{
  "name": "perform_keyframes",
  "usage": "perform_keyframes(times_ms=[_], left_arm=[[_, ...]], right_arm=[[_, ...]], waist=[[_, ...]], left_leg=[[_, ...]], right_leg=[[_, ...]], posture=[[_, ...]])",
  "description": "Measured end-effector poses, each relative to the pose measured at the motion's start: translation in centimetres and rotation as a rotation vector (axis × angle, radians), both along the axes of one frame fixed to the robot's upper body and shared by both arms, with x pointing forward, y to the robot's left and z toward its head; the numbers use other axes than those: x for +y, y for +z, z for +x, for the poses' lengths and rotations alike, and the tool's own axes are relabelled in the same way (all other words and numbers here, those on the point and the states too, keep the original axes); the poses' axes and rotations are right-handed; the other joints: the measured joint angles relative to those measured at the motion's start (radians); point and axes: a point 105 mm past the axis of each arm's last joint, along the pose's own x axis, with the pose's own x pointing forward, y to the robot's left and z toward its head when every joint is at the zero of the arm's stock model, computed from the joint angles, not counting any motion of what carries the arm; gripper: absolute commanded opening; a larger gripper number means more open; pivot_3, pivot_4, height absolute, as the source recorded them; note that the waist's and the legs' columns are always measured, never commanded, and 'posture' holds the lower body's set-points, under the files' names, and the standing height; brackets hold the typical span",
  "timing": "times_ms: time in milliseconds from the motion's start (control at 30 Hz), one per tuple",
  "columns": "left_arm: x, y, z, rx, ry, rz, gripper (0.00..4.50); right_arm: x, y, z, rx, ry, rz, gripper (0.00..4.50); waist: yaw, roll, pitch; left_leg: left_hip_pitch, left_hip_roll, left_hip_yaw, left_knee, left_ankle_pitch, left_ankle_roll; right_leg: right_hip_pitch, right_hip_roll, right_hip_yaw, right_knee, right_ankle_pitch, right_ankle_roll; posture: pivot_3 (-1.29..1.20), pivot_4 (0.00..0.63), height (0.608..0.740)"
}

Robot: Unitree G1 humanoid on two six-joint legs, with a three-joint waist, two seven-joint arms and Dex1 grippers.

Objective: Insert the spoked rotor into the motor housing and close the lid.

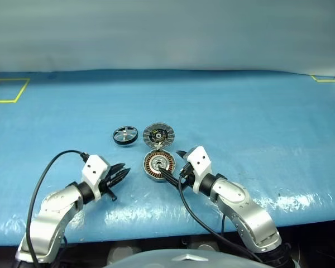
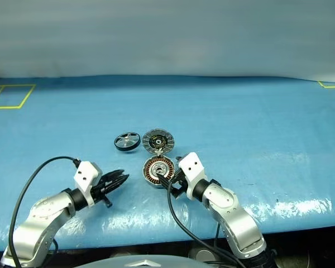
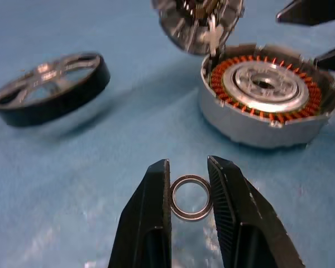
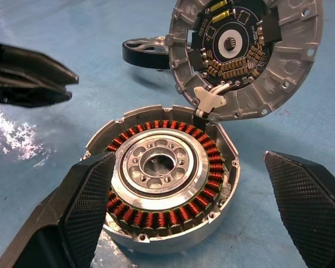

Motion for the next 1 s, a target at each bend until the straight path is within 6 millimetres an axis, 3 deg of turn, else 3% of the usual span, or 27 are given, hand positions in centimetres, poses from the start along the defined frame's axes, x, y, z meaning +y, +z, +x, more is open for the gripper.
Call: perform_keyframes(times_ms=[200, 300, 600, 1000], left_arm=[[-4.3, 2.0, 0.9, -0.063, -0.179, -0.051, 0.67], [-5.6, 2.0, 1.1, -0.055, -0.249, -0.056, 0.67], [-6.6, 0.1, 1.8, 0.039, -0.316, -0.035, 0.67], [-7.0, -0.7, 3.1, -0.011, -0.369, 0.104, 0.67]], right_arm=[[-0.1, 0.3, 0.0, -0.029, -0.005, 0.016, 4.50], [-0.6, 0.5, -0.4, -0.074, -0.011, 0.021, 4.50], [-1.7, 0.6, -1.9, -0.213, -0.028, 0.026, 4.50], [-2.7, -2.4, -2.6, -0.169, -0.022, -0.005, 4.50]], waist=[[-0.001, 0.000, 0.000], [-0.002, 0.000, 0.000], [-0.005, 0.000, 0.000], [0.000, -0.001, 0.000]], left_leg=[[0.000, 0.000, 0.000, 0.000, 0.000, 0.000], [0.000, 0.000, 0.000, 0.000, 0.000, 0.000], [0.000, 0.000, 0.000, 0.001, 0.000, 0.000], [0.000, 0.000, 0.000, 0.001, 0.000, 0.000]], right_leg=[[0.000, 0.000, 0.000, 0.000, 0.000, 0.000], [0.000, 0.000, 0.000, 0.000, 0.000, 0.000], [0.001, 0.001, 0.001, 0.000, 0.000, 0.000], [0.001, 0.001, 0.001, 0.000, 0.000, 0.000]], posture=[[0.00, 0.150, 0.740], [0.00, 0.150, 0.740], [0.00, 0.150, 0.740], [0.00, 0.150, 0.740]])
